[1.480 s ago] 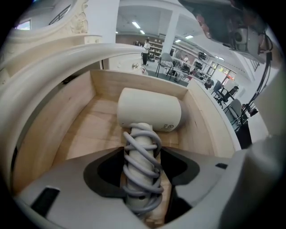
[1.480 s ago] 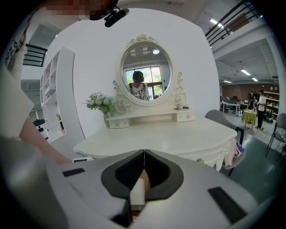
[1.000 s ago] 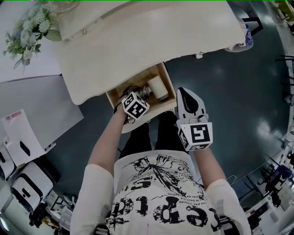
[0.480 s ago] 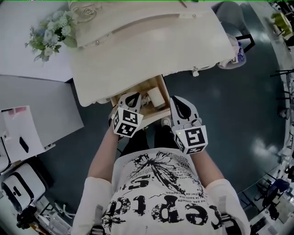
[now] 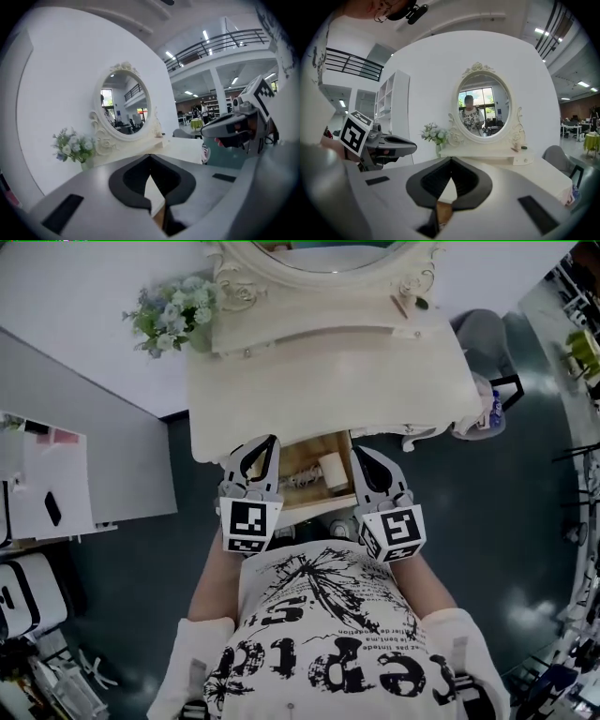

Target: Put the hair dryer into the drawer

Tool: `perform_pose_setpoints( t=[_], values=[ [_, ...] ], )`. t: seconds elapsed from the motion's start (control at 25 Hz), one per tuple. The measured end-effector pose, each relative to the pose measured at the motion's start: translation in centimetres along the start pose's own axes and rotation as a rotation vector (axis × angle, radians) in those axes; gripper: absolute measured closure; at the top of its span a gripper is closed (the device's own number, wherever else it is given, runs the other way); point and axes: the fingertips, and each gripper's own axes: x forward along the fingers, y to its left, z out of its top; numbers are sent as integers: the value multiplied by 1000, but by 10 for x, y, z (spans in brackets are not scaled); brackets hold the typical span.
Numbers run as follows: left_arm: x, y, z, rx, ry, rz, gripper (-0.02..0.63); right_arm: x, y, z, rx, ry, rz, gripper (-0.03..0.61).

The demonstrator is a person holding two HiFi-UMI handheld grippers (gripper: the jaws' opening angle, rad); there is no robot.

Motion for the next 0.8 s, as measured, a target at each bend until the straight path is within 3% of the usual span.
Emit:
perform_pose_setpoints(
  t=[0.36,0.8],
  values=[
    [-67,48,33,-95,-188,188,592,17,36,39,-76,-79,128,561],
    [-78,50,35,-133,-211,226,594,17,41,42,-116,-90,149,561]
  ],
)
